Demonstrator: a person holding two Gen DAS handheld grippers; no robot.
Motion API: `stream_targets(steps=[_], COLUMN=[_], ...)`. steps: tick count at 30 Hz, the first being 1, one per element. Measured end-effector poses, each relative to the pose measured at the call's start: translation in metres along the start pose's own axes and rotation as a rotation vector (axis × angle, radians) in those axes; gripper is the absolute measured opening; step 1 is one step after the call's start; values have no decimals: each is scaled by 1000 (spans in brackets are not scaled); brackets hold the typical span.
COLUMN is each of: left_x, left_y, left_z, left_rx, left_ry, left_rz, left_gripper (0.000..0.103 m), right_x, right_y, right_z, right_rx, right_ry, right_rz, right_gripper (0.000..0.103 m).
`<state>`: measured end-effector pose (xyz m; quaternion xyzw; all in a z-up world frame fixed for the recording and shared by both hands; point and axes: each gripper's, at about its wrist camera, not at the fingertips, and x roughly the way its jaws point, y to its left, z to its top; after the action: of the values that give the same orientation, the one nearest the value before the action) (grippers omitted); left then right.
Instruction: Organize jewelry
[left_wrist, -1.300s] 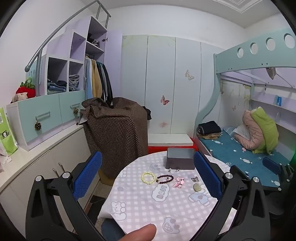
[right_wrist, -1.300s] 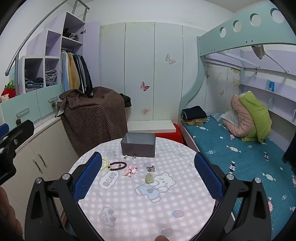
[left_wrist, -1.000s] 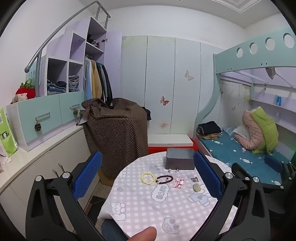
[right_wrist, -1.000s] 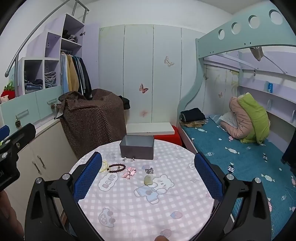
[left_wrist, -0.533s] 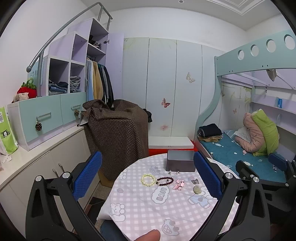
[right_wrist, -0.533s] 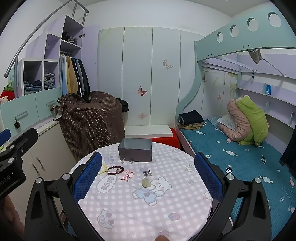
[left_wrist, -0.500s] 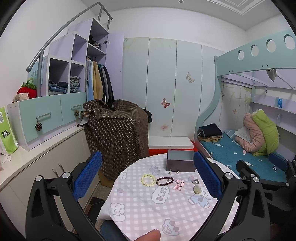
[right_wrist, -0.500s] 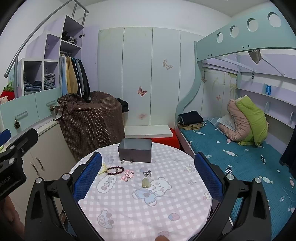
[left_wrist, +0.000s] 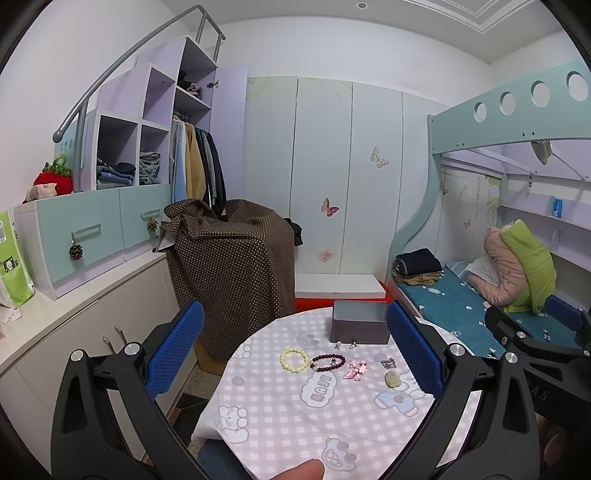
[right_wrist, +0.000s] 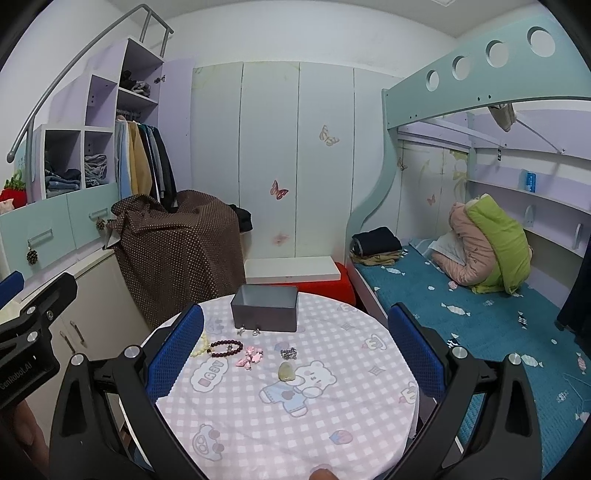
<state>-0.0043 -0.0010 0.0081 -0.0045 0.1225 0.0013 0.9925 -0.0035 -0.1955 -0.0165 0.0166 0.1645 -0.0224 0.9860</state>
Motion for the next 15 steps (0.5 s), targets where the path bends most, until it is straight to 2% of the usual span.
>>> stream_targets(steps=[8, 10, 15], left_x=[0, 0, 0], left_y=[-1, 0, 0], left_z=[7, -3, -3], left_rx=[-1, 0, -5], left_ry=[2, -2, 2], left_rz=[-4, 0, 1], left_gripper=[98, 98, 98], right_x=[-1, -1, 1], right_y=[0, 0, 3], right_z=[-1, 0, 2], right_rx=[-4, -9, -23], right_ry=[-6, -9, -13], right_rz=[8, 7, 8], right_gripper=[96, 96, 96])
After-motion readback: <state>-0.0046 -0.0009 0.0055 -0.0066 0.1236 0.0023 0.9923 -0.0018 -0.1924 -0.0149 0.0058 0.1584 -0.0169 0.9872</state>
